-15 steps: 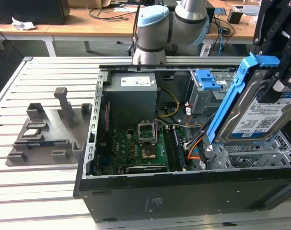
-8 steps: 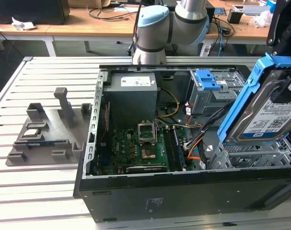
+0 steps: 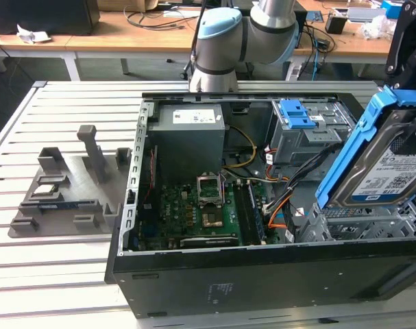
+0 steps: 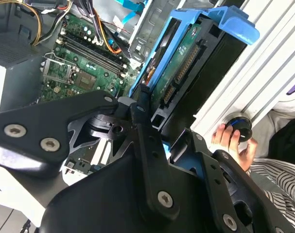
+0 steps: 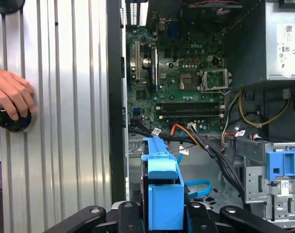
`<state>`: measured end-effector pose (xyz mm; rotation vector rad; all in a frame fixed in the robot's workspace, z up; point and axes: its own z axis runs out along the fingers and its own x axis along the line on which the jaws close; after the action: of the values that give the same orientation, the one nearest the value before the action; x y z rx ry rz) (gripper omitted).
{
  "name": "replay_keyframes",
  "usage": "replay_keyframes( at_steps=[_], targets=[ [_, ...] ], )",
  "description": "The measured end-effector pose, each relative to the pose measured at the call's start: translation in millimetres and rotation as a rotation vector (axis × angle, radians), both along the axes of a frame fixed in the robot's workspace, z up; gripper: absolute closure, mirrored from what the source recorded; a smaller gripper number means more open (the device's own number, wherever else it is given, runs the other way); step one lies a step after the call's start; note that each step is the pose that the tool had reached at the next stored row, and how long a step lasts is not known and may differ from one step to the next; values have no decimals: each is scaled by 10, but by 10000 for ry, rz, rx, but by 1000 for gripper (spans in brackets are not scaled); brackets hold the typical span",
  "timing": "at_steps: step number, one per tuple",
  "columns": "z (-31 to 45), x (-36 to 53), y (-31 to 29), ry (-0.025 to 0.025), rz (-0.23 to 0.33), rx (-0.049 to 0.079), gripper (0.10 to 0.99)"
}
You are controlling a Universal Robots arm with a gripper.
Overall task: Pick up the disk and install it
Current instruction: 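Pick up the disk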
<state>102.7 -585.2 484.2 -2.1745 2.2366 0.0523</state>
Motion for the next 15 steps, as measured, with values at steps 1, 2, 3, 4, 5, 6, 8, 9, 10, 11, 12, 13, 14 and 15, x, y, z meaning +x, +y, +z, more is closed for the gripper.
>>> replay_keyframes(
  at_steps=[1,2,3,4,5,6,8,9,10,11,12,13,14,15],
  targets=[
    [-13,11,1,0,0,-2,722],
    [-31,51,14,3,0,-3,722],
    [-40,80,29,5,-1,-3,722],
    [-46,102,43,7,-1,-5,722],
    [-59,135,69,10,-1,-7,722],
    [-71,152,92,11,0,-10,722],
    [-92,177,133,11,0,-22,722],
    [-105,197,160,12,-1,-32,722],
    [-117,213,182,12,-1,-38,722],
    [-126,230,199,12,0,-47,722],
    [-134,245,211,12,0,-55,722],
    [-142,261,223,12,-1,-62,722],
    [-151,274,228,12,-1,-65,722],
    [-152,282,229,12,0,-67,722]
  ],
)
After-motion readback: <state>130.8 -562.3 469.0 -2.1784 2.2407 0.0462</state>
